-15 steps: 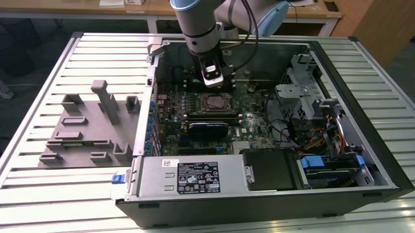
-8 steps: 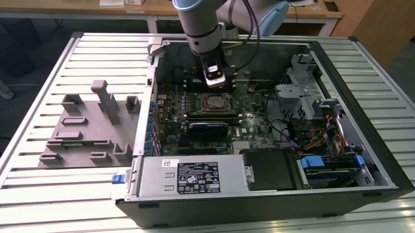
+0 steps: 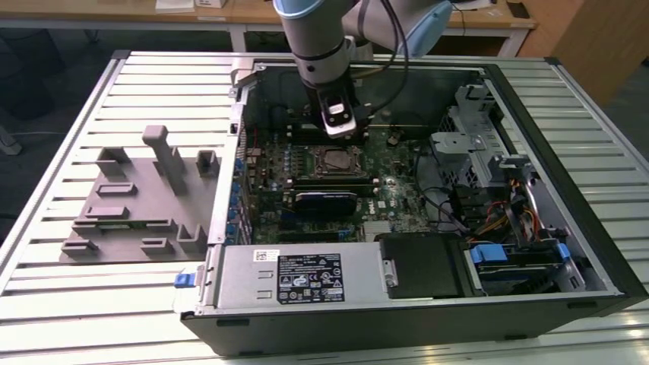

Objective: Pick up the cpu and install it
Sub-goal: 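Install the first cpu locking lever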

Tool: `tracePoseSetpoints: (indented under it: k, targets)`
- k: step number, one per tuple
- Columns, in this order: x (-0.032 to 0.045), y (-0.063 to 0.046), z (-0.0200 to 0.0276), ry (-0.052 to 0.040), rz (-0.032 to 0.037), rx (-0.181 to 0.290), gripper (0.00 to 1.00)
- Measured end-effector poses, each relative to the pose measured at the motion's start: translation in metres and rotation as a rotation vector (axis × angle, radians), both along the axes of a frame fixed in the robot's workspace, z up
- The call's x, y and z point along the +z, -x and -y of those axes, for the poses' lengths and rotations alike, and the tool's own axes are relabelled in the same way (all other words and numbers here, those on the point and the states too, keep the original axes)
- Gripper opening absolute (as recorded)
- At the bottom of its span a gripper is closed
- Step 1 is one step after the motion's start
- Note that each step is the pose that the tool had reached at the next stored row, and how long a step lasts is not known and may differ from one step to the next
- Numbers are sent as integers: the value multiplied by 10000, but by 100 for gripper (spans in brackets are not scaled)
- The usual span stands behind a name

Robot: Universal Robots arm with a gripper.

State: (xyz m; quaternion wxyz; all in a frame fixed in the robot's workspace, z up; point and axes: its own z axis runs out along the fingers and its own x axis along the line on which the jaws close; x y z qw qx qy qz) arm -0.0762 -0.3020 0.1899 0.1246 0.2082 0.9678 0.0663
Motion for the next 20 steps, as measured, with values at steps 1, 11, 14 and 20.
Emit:
tracePoseSetpoints:
  k: [1, 11, 14, 20]
  targets:
    - [0, -1, 8, -15, 0, 0, 11]
    - [1, -1, 39, -481, -2, 0, 11]
    - [1, -1, 41, -583, 0, -1, 11]
    - [74, -1, 43, -594, -1, -1, 11]
